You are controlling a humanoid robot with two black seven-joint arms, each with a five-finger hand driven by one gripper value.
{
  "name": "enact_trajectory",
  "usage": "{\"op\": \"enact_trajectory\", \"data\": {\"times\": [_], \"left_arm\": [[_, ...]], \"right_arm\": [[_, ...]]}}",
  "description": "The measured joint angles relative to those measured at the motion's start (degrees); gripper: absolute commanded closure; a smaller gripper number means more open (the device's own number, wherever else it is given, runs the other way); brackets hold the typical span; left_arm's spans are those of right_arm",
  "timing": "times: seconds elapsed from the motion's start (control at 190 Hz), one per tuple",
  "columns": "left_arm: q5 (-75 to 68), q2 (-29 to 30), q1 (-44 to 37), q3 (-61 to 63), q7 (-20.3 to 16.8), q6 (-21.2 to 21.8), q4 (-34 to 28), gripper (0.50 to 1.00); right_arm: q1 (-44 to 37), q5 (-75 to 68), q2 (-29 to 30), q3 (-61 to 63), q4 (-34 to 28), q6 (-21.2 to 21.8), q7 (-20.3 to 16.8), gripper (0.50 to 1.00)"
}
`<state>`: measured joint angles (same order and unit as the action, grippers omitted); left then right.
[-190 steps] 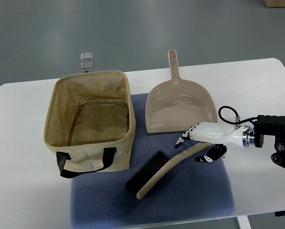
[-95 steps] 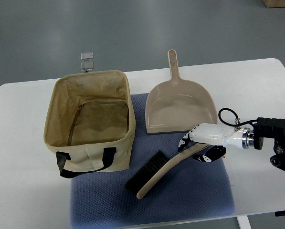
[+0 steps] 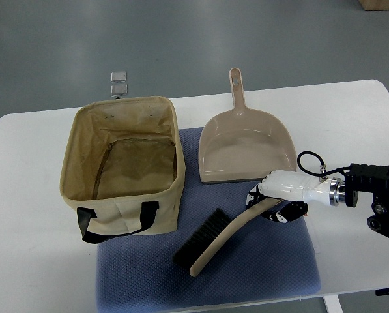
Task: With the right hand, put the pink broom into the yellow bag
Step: 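Lift the brush with the right hand and carry it over the bag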
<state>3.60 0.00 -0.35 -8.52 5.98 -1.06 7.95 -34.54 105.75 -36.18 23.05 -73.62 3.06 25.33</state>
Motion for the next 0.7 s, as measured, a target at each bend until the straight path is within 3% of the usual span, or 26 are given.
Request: {"op": "enact_trajectory", "data": {"times": [0.463, 0.699], "left_arm": [[0.0, 0.0, 0.0, 0.0, 0.0, 0.0, -0.02, 0.5], [0.0, 0.0, 0.0, 0.0, 0.0, 0.0, -0.02, 0.5]], "right_arm": [[-2.01, -1.94, -3.44, 4.88, -0.46, -0.84, 3.63, 1.0], [-5.69, -11.38, -7.7, 6.46, -0.23, 0.43, 4.28, 1.0]]}}
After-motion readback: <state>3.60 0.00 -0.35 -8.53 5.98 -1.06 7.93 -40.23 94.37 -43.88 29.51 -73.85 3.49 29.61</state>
